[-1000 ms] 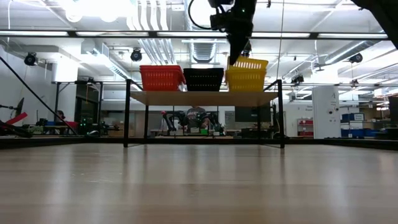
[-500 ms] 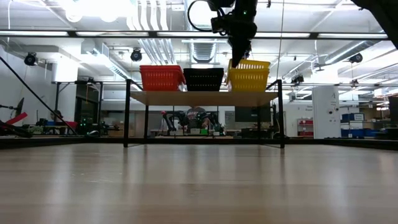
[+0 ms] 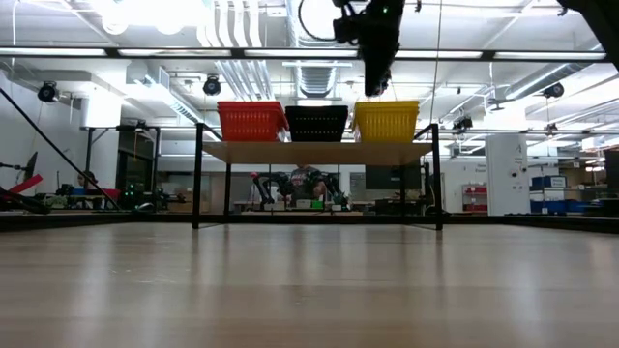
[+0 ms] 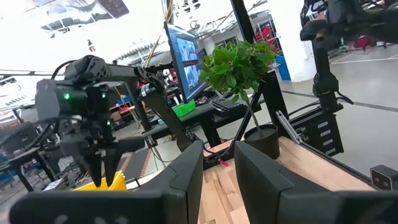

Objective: Stack baskets on shelf by color
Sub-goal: Stack the yellow basket into the stacked yellow basket, then return to Home Position

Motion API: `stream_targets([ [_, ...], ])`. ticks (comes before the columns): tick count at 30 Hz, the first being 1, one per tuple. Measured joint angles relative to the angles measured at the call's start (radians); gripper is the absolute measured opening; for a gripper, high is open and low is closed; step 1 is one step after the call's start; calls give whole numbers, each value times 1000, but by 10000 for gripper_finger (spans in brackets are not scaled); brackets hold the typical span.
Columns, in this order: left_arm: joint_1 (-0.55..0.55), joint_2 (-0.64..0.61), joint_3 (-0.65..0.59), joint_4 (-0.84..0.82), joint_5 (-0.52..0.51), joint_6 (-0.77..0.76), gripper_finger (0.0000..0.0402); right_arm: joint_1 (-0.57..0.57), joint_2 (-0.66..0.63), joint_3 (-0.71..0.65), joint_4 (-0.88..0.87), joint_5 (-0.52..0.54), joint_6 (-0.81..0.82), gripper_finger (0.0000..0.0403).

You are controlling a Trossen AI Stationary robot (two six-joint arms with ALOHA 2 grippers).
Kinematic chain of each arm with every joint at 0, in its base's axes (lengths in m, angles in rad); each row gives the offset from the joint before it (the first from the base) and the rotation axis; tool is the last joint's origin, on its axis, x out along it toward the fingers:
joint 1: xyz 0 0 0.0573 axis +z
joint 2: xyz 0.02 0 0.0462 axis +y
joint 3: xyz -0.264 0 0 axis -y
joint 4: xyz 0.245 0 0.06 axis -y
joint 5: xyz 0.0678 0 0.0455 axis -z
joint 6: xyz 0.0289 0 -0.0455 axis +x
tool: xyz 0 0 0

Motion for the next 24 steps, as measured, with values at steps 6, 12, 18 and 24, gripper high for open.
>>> stream_targets([
  [6, 0, -4, -4, 1, 0, 0, 77, 68, -73, 0, 4, 10, 71, 104],
  [12, 0, -31, -46, -3, 0, 28, 77, 284, -204, -119, 192, 91, 96, 74],
  [18, 0, -119, -68, -127, 0, 8, 77, 543, -368, -414, 485, 226, 92, 39],
  [24, 0, -242, -97, -156, 0, -28, 77, 715, -553, -745, 774, 391, 61, 13],
])
